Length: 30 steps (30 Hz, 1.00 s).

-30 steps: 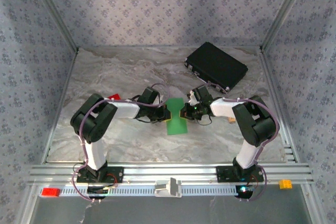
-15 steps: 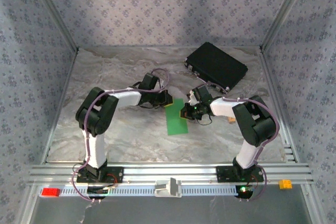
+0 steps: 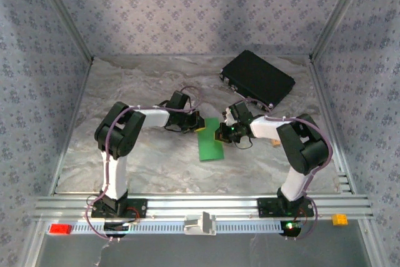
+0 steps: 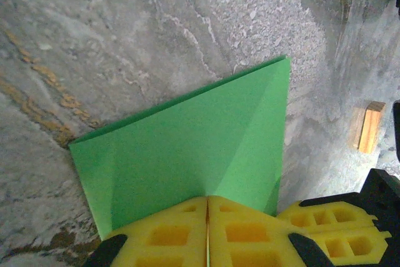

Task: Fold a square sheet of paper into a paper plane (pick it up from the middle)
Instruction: First fold the square sheet of paper in half at the center of the table.

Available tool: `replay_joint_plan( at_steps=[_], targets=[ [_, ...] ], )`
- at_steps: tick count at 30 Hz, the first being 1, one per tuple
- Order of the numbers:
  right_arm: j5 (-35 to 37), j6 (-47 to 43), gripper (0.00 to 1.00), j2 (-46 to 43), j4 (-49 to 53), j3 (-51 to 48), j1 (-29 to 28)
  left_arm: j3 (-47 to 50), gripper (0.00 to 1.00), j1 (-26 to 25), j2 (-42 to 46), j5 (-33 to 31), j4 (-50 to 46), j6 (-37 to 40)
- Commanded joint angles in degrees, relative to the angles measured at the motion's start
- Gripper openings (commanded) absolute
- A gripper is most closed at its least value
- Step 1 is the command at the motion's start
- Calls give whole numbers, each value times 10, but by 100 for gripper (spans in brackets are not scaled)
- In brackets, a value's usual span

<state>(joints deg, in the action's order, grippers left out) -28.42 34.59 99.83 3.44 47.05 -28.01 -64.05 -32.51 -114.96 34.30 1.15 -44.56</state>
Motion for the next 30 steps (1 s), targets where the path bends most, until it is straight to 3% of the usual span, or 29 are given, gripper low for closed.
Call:
replay_joint_plan(
  at_steps=[1, 17, 30],
  targets=[
    [54, -15, 0, 17, 85, -15, 3, -28, 9, 9, 11, 5, -28, 14],
    [38, -10, 1, 3, 79, -8, 3, -39, 8, 11, -32, -31, -43, 19],
    [8, 51, 39, -164, 114, -55, 18, -14, 6, 12, -37, -27, -30, 13]
  ],
)
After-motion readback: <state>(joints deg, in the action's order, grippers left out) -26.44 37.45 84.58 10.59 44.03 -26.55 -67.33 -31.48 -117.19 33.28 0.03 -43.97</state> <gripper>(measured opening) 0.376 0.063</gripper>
